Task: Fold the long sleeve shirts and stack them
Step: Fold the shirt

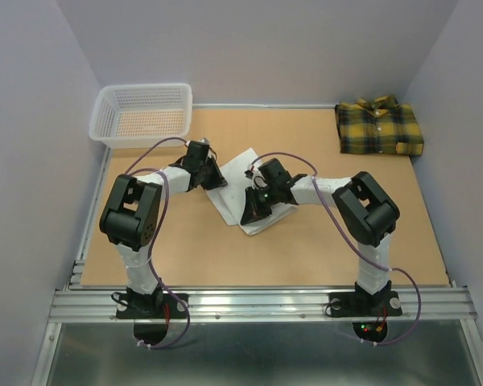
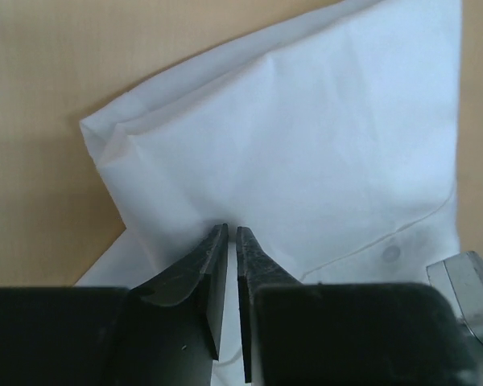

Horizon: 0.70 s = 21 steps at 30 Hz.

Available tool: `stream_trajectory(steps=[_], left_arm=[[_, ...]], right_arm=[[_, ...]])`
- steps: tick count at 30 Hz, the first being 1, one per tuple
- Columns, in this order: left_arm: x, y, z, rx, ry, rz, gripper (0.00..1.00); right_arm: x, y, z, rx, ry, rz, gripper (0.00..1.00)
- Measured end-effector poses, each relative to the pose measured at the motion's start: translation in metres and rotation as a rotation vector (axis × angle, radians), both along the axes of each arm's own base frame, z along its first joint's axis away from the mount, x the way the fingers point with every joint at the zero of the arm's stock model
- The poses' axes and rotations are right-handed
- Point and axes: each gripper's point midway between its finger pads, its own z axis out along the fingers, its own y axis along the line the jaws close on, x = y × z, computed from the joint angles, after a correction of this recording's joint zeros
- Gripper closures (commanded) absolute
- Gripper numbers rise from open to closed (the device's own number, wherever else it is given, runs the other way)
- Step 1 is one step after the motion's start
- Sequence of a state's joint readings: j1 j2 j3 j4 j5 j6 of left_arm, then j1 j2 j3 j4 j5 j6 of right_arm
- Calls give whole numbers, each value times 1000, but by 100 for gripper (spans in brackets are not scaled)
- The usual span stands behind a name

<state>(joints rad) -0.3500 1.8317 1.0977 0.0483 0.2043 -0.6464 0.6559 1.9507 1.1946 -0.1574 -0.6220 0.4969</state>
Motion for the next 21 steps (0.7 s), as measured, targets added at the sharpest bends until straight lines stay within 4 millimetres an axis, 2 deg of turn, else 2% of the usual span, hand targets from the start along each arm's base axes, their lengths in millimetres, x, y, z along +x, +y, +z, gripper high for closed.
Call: stream_trajectory(steps=[3,8,10,12,16,18,21], left_arm=[[-12,4,-19,5,38,12,82],[-10,2,-21,-15,25,21,82],[-9,1,-20,-15,21,21,78],[-8,1,-19,-16,16,20,74],[-9,4,-13,2,-1,8,57],[-12,5,-4,15,-14,-1,51],[-17,3,19,24,-56,-18,50]], right_arm=[[-16,-12,-26,-17,68,17,94],[-18,-18,-30,24,80,25,94],[-19,-19,-27,35,79,29,92],[-18,-21,-19,42,59,30,90],[-8,-26,9,71,6,7,79],[6,-35,29,98,-37,-30,77],[30,-54,53,122,-97,-104,76]])
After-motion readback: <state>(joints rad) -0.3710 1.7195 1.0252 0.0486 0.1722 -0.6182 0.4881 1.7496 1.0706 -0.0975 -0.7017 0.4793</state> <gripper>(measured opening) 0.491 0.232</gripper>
